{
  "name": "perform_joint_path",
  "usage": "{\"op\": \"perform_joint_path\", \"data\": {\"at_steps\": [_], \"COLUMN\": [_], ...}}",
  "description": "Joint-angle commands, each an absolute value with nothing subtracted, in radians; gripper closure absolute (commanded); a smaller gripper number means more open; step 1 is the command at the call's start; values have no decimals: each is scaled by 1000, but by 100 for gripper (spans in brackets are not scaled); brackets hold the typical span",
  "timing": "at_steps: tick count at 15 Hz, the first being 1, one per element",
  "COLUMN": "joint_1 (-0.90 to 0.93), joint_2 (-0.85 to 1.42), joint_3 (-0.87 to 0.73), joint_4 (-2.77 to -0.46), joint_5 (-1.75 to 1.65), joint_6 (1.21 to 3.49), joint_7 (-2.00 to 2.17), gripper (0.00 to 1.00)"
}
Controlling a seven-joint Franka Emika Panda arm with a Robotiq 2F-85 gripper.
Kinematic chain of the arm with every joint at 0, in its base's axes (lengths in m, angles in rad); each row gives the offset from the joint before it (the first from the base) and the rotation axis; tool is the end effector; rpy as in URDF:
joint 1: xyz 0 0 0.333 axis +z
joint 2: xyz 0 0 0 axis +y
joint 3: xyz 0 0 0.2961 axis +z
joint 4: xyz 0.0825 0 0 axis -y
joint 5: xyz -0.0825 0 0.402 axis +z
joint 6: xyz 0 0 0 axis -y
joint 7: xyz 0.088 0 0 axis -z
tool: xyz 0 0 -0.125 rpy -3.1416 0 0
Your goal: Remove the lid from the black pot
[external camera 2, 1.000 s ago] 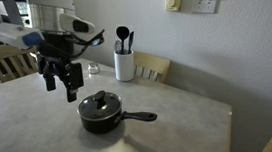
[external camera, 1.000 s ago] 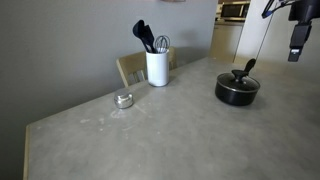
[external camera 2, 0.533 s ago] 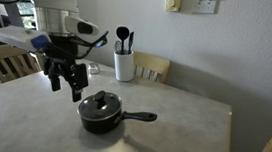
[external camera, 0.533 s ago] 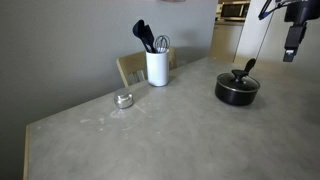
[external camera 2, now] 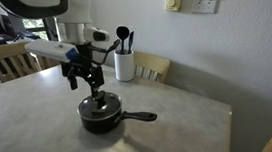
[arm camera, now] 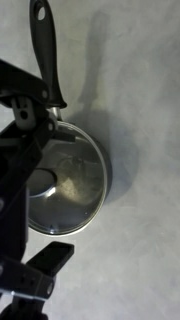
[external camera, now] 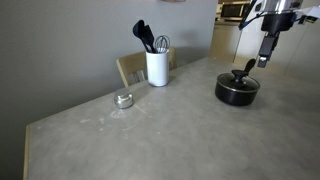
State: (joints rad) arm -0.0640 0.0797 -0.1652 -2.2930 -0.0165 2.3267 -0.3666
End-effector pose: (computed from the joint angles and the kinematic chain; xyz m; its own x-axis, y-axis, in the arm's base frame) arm 0.5128 -0.1208 0.2617 0.9876 0.1483 -0.0509 0.1488 -0.9888 0.0068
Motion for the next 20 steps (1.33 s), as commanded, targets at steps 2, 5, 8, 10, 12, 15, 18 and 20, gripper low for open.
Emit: {"op": "perform_joint_path", "data": {"at_steps": [2, 5, 8, 10, 12, 15, 18, 20], "joint_1": [-95, -96, -97, -102, -110, -124, -133, -143], "joint_2": [248, 226, 224, 222, 234, 243, 253, 259], "joint_3": [-118, -106, -103, -98, -90, -80, -83, -82], "joint_4": [-2168, -2191, -2191, -2210, -2209, -2215, -2213, -2210], "joint_5": [-15, -29, -28, -11, 12, 37, 28, 32], "joint_6": [2394, 2382, 2381, 2410, 2414, 2440, 2473, 2494], "joint_7": [-434, -392, -390, -395, -409, -427, -420, -427], "gripper": [0, 0, 0, 0, 0, 0, 0, 0]}}
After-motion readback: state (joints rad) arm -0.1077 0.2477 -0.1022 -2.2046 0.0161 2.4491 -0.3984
